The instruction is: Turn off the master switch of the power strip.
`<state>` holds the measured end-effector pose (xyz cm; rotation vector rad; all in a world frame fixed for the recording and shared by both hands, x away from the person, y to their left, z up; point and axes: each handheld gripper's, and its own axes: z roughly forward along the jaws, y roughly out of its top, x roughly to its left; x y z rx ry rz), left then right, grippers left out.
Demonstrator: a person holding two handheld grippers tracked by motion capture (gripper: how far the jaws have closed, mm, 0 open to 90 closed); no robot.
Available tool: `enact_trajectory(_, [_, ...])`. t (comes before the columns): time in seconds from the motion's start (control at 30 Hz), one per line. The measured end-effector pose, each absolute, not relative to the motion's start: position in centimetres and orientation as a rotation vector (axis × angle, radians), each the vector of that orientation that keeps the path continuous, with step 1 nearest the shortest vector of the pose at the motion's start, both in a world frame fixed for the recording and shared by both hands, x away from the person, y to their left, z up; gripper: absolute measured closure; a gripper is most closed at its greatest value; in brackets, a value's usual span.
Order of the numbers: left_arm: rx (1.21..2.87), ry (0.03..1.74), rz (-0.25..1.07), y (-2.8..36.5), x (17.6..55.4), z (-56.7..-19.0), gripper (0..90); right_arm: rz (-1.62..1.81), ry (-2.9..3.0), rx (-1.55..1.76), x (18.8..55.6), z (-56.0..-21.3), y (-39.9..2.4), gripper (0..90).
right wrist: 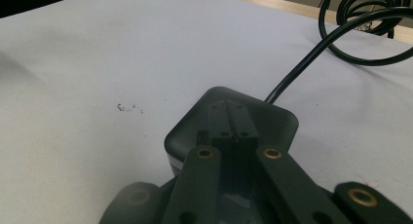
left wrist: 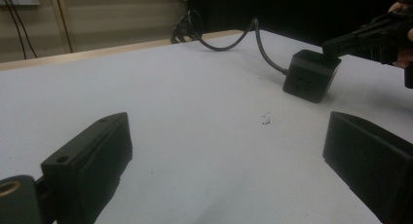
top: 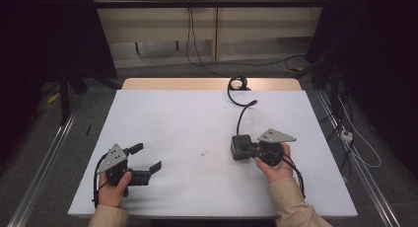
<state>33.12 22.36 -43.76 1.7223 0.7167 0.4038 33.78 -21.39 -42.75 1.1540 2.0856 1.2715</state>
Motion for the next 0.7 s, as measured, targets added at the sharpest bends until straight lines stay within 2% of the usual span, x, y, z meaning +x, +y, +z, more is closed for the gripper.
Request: enact_trajectory(0.7, [1.724, 0.716, 0.404, 22.31, 33.06, -43.74, 3.6, 1.261, 2.087, 1.144, 33.71, -42.81, -21.29, 90.0])
